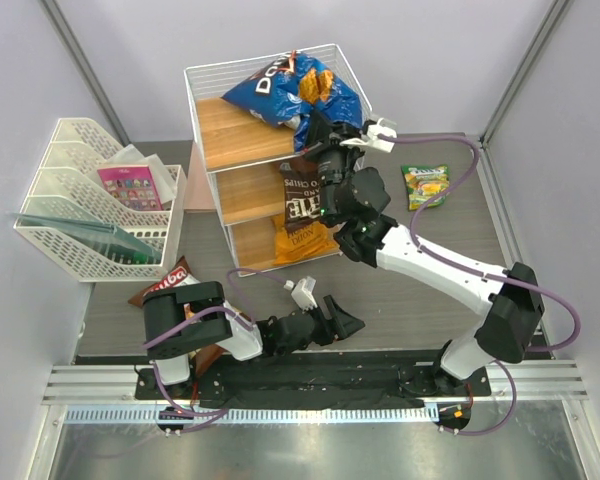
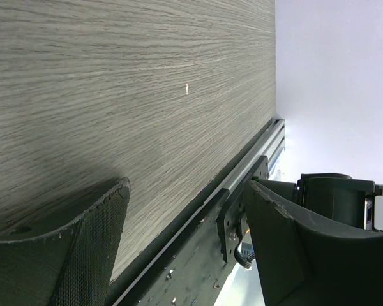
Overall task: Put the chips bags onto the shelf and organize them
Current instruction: Place the potato chip on the shelf.
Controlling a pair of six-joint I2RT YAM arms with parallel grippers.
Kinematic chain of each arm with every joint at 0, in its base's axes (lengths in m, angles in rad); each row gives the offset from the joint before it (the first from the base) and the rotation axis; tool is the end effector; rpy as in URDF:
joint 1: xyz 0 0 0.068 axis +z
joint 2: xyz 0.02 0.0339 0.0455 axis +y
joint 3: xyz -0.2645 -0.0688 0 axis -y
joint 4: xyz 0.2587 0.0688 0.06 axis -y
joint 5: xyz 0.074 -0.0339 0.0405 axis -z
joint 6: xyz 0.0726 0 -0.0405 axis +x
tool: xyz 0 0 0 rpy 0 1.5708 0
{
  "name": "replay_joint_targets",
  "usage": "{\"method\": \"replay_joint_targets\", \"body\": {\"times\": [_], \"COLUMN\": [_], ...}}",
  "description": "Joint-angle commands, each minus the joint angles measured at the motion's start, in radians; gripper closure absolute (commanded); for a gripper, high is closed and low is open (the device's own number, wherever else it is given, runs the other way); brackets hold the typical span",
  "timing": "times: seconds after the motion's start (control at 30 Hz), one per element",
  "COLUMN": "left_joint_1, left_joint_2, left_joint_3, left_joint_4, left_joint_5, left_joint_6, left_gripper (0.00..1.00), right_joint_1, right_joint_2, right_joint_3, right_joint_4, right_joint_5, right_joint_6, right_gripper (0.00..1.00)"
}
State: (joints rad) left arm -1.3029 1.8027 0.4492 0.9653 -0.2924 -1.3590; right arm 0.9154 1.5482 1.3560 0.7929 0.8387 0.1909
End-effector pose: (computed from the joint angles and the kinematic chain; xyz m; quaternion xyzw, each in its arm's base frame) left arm 0.1070 -0.3108 0.0769 -0.1042 0.8188 -0.5070 0.2485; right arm 0.2747 0.2688 0.4567 0.1859 0.5259 0.2630 0.7872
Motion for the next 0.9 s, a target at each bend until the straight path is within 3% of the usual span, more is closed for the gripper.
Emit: {"method": "replay_joint_targets", "body": {"times": [0.0, 0.07, 0.2, 0.27, 0.33, 0.43, 0.87], "left_joint_1": [-0.01, -0.01, -0.01, -0.01, -0.01, -0.01, -0.01], "left_joint_2": [0.084, 0.089, 0.099, 0.104, 0.107, 0.11, 0.072], "left_joint_3": [-0.053, -0.043, -0.03, -0.018, -0.012, -0.001, 0.017], "left_joint_4": [-0.379, -0.39, -0.393, -0.404, -0.407, -0.416, -0.468], "left_joint_5": [0.053, 0.056, 0.061, 0.065, 0.064, 0.067, 0.05], "left_joint_6": [0.051, 0.052, 0.058, 0.061, 0.063, 0.069, 0.092], "left_gripper": [0.24, 0.24, 0.24, 0.24, 0.24, 0.24, 0.25], "right_joint_1": [-0.027, -0.027, -0.015, 0.003, 0.026, 0.045, 0.073], "right_joint_2": [-0.011, -0.036, -0.076, -0.091, -0.102, -0.129, -0.332], "right_joint_3": [-0.01, -0.047, -0.095, -0.104, -0.104, -0.098, -0.213], "right_joint_4": [-0.196, -0.189, -0.185, -0.188, -0.198, -0.234, -0.411], "right_joint_5": [-0.029, -0.047, -0.07, -0.073, -0.082, -0.101, -0.029], "right_joint_6": [0.077, 0.081, 0.085, 0.064, 0.032, 0.015, 0.001], "right_gripper": [0.96, 0.83, 0.7, 0.48, 0.34, 0.27, 0.2]}}
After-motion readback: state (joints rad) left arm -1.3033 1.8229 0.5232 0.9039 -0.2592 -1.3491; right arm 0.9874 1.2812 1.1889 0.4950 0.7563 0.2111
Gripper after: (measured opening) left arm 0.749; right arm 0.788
